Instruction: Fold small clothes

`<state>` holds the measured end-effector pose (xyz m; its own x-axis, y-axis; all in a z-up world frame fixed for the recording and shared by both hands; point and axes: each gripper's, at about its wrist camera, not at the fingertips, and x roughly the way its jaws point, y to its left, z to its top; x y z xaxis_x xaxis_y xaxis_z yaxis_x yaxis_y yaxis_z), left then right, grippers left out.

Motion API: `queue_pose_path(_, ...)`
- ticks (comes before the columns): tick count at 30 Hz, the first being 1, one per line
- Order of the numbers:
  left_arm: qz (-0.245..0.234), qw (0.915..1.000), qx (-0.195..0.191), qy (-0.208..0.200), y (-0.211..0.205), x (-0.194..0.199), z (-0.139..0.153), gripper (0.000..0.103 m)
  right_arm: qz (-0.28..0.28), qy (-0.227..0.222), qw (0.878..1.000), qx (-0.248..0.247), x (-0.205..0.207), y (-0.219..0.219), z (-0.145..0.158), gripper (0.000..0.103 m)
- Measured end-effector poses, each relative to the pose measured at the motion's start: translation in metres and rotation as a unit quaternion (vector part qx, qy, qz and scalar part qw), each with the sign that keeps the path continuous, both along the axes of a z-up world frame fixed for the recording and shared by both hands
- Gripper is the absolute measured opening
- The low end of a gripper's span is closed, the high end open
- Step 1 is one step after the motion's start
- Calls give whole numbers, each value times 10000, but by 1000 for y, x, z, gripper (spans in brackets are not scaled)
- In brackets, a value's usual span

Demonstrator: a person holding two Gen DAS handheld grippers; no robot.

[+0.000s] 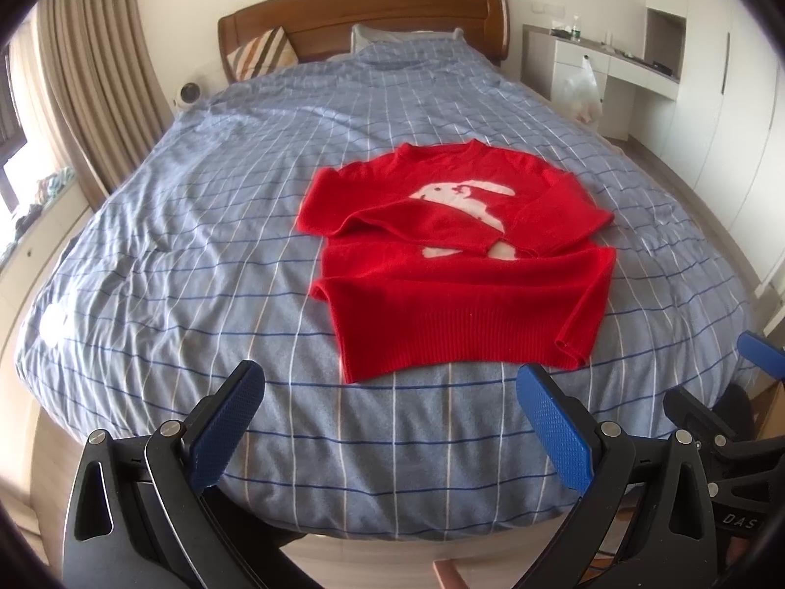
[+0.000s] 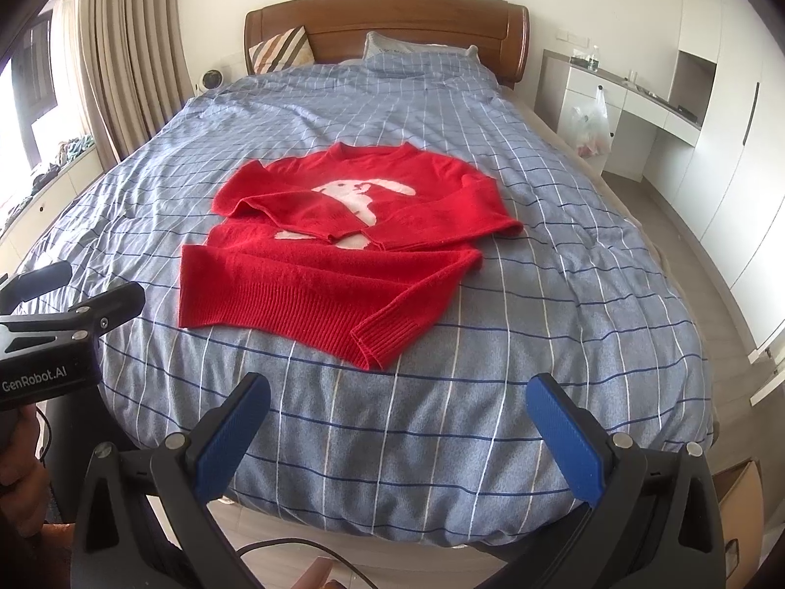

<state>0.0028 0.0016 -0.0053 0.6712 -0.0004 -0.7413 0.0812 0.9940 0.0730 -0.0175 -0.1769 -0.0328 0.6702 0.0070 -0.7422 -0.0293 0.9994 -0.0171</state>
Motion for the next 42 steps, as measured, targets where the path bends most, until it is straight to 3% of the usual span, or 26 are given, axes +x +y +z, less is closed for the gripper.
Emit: queue_pose_path(42,44,10000,-20,25,2,1,-1,103,68,74,9999,32,0,3,-3,103)
